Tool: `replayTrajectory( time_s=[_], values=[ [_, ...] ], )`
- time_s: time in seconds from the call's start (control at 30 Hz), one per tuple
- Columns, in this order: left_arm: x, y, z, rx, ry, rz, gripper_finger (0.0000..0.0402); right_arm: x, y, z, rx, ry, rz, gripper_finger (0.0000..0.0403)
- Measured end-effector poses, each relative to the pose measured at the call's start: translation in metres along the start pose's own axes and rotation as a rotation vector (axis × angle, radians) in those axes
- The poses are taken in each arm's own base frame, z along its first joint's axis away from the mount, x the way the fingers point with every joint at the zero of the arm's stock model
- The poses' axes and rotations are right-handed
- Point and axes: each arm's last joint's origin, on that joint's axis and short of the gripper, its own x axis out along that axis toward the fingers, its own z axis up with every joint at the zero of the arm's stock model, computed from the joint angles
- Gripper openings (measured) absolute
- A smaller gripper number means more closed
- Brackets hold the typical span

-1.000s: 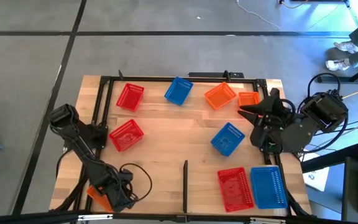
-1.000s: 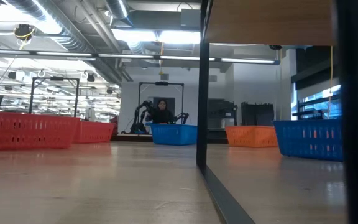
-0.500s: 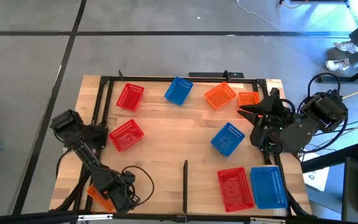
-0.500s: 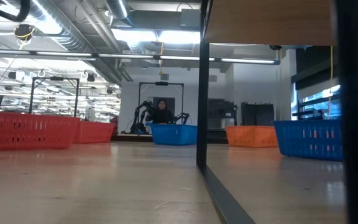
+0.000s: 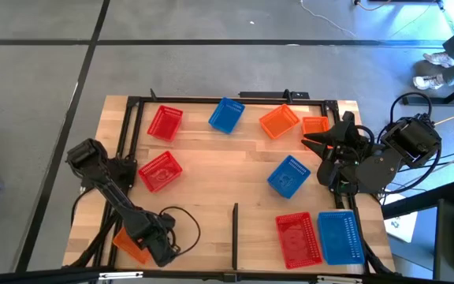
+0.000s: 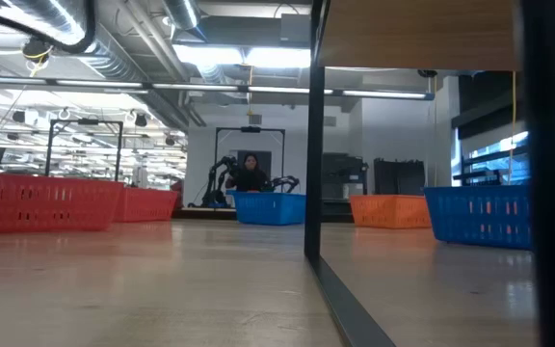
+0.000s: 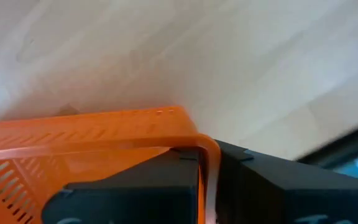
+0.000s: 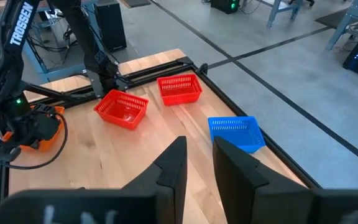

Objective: Stack baskets on shelf by color
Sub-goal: Put the bottom orange basket on the shelf

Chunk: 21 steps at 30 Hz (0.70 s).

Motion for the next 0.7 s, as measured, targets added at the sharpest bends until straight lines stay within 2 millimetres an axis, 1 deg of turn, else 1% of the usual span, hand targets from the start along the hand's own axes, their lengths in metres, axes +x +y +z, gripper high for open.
replayTrajectory(
  time_s=[0.1,0.17,0.3,0.37,0.47,0.57,0.7],
  values=[
    [-0.015,-0.007,0.006,0.110,-0.009,-0.006,0.0001,0.000,0.000,0.000,-0.022,0.006,0.006,0.0077],
    [-0.027,-0.012,0.011,0.195,-0.020,0.034,0.0000,0.000,0.001,-0.001,-0.027,0.029,0.028,0.0077],
    [-0.062,-0.024,0.022,0.380,-0.033,0.094,0.0001,0.000,0.001,-0.001,-0.062,0.039,0.039,0.0077],
    [-0.079,-0.028,0.032,0.451,-0.059,0.120,0.0001,0.000,0.001,-0.002,-0.082,0.050,0.051,0.0077],
    [-0.105,-0.039,0.050,0.565,-0.111,0.103,0.0001,0.002,0.001,-0.001,-0.077,0.071,0.061,0.0077],
    [-0.130,-0.045,0.066,0.665,-0.148,0.098,0.0001,0.005,0.001,-0.001,-0.090,0.111,0.086,0.0077],
    [-0.159,-0.054,0.090,0.780,-0.234,0.038,0.0001,0.009,0.001,-0.001,-0.156,0.152,0.120,0.0077]
  ],
)
